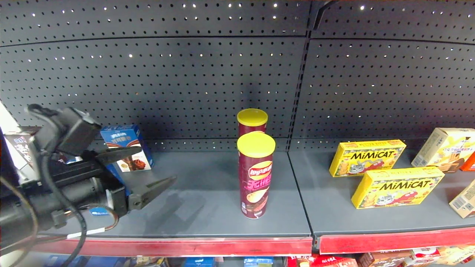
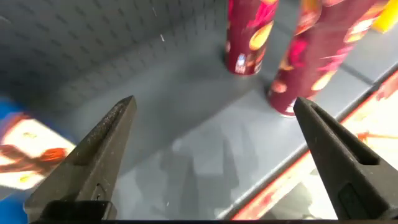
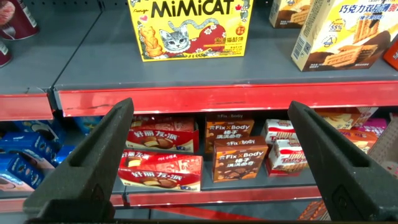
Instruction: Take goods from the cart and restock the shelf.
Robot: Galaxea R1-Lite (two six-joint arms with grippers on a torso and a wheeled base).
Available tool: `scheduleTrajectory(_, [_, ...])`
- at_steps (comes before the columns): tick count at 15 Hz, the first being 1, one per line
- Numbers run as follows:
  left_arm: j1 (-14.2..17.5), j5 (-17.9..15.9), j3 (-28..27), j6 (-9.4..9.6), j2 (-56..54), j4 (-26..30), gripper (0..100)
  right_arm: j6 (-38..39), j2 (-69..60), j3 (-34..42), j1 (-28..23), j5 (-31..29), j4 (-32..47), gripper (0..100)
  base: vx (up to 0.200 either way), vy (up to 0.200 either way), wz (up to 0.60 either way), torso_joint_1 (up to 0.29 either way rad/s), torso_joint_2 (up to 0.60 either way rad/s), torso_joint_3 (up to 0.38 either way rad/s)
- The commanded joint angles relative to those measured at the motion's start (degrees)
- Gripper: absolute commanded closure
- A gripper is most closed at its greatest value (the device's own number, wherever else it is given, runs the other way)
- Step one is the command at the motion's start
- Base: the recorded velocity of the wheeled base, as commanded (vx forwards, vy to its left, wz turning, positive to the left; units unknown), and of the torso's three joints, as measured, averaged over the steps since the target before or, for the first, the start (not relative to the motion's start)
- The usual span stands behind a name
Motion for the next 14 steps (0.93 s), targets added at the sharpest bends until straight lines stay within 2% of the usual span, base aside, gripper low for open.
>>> scheduleTrajectory(1, [0.6,0.3,6.6,0.12,-15.3,0.6,0,0.0,0.0,0.0,0.0,0.0,0.0,0,0.0,0.0,0.0,0.0,0.0,0.0])
scheduleTrajectory(2, [1.9,0.4,10.2,0.03,-21.1,1.7,0,0.0,0.0,0.0,0.0,0.0,0.0,0,0.0,0.0,0.0,0.0,0.0,0.0])
scheduleTrajectory(4, [7.5,0.3,15.3,0.03,-33.8,5.8,0,0.0,0.0,0.0,0.0,0.0,0.0,0,0.0,0.0,0.0,0.0,0.0,0.0])
scheduleTrajectory(6, [8.2,1.0,15.9,-0.14,-42.0,10.2,0,0.0,0.0,0.0,0.0,0.0,0.0,0,0.0,0.0,0.0,0.0,0.0,0.0])
scheduleTrajectory(8, [8.2,2.0,17.7,-0.84,-48.3,12.1,0,0.0,0.0,0.0,0.0,0.0,0.0,0,0.0,0.0,0.0,0.0,0.0,0.0])
scheduleTrajectory(9, [8.3,3.5,20.0,-2.43,-54.8,12.4,0,0.0,0.0,0.0,0.0,0.0,0.0,0,0.0,0.0,0.0,0.0,0.0,0.0])
scheduleTrajectory(10, [8.3,4.7,21.0,-3.22,-57.6,12.4,0,0.0,0.0,0.0,0.0,0.0,0.0,0,0.0,0.0,0.0,0.0,0.0,0.0])
scheduleTrajectory(11, [8.3,9.6,22.3,-5.59,-65.3,15.4,0,0.0,0.0,0.0,0.0,0.0,0.0,0,0.0,0.0,0.0,0.0,0.0,0.0])
scheduleTrajectory(12, [8.3,13.9,22.2,-6.73,-66.8,16.8,0,0.0,0.0,0.0,0.0,0.0,0.0,0,0.0,0.0,0.0,0.0,0.0,0.0])
scheduleTrajectory(13, [8.3,19.2,21.3,-7.44,-66.2,15.6,0,0.0,0.0,0.0,0.0,0.0,0.0,0,0.0,0.0,0.0,0.0,0.0,0.0])
scheduleTrajectory(14, [8.3,20.3,20.8,-8.14,-66.2,15.8,0,0.0,0.0,0.0,0.0,0.0,0.0,0,0.0,0.0,0.0,0.0,0.0,0.0])
